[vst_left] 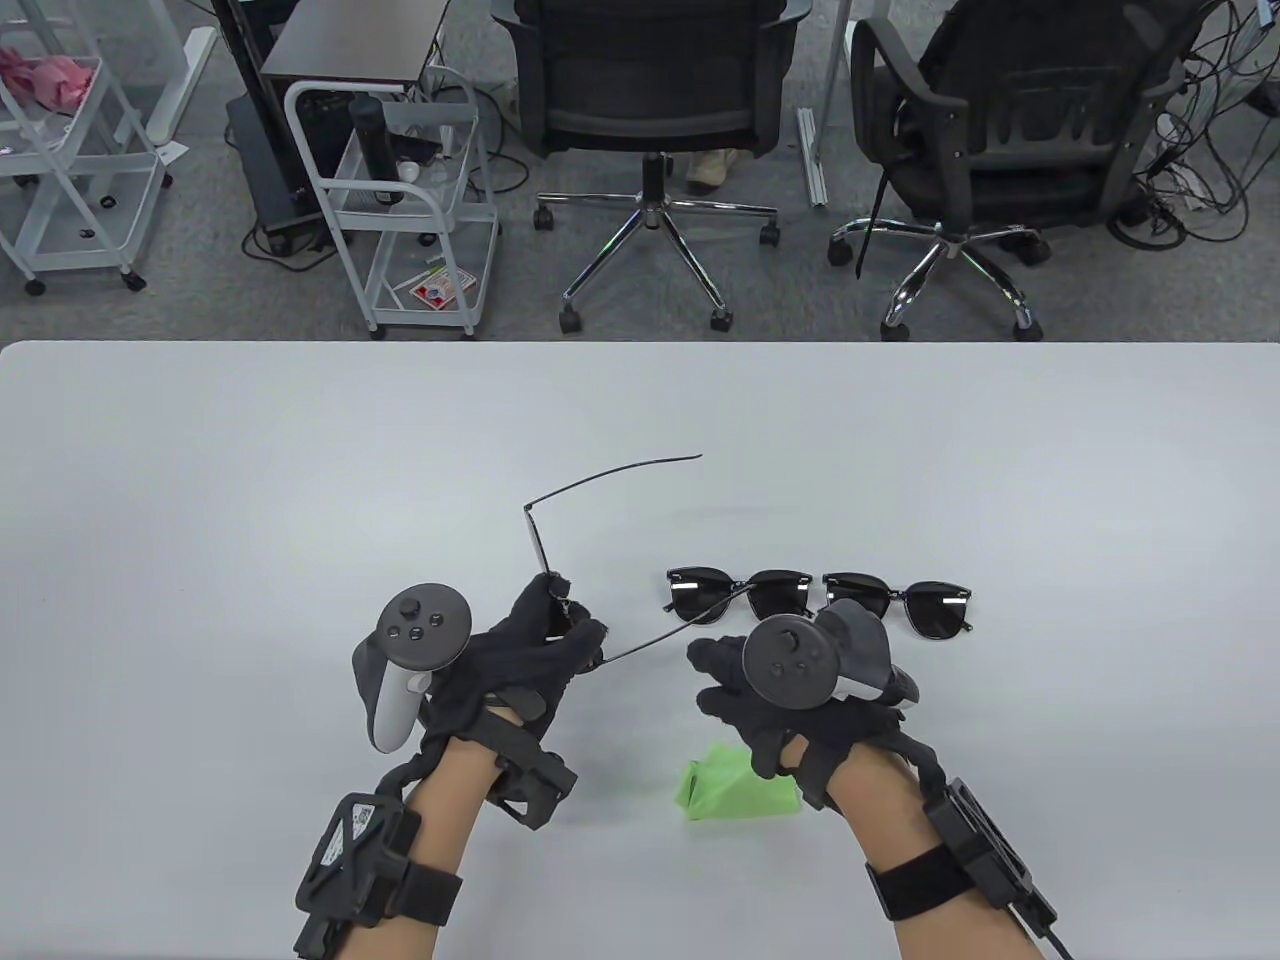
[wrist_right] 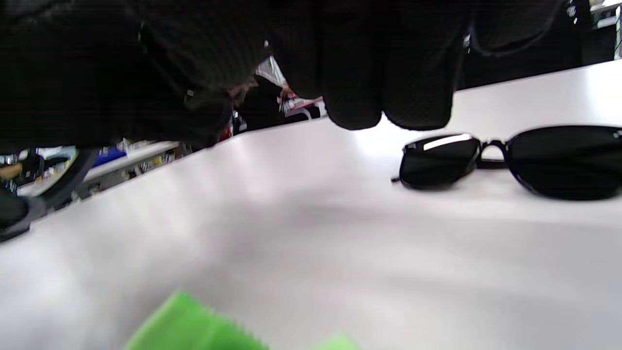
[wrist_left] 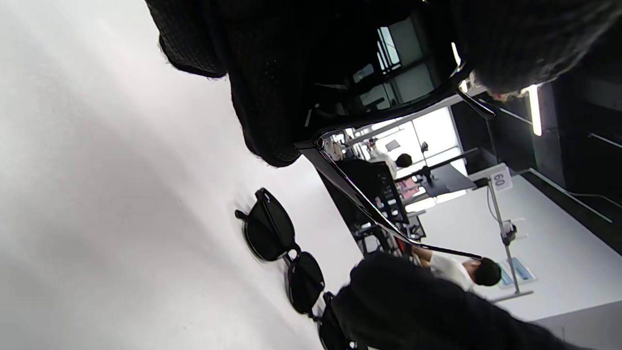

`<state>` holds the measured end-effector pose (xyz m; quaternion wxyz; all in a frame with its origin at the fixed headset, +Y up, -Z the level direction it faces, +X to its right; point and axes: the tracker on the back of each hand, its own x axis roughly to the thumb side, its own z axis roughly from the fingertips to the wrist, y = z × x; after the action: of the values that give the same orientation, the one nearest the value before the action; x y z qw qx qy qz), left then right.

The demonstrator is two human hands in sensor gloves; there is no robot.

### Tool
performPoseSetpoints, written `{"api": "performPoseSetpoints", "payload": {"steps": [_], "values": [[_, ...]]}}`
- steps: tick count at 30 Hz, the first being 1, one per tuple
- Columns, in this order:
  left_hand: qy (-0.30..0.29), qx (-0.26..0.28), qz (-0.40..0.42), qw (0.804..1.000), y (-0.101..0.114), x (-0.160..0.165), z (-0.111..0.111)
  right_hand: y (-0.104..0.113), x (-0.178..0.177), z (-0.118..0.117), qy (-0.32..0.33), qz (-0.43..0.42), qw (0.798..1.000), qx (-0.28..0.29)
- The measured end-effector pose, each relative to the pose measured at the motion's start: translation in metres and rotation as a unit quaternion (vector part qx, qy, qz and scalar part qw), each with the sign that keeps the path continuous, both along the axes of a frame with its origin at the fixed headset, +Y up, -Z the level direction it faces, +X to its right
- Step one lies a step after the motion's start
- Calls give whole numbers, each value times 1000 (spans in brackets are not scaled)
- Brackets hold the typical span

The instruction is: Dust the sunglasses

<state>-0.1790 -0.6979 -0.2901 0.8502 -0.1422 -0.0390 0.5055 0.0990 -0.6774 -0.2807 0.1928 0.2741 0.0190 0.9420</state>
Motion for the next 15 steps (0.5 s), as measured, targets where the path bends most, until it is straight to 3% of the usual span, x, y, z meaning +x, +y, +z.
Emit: {"api": "performPoseSetpoints", "payload": {"steps": [11,15], "values": [[-78,-1,7,997,1,39,12,5,-32,12,17,-33,997,73],[-85,17,-45,995,3,43,13,6,-42,16,31,26,994,103]]}}
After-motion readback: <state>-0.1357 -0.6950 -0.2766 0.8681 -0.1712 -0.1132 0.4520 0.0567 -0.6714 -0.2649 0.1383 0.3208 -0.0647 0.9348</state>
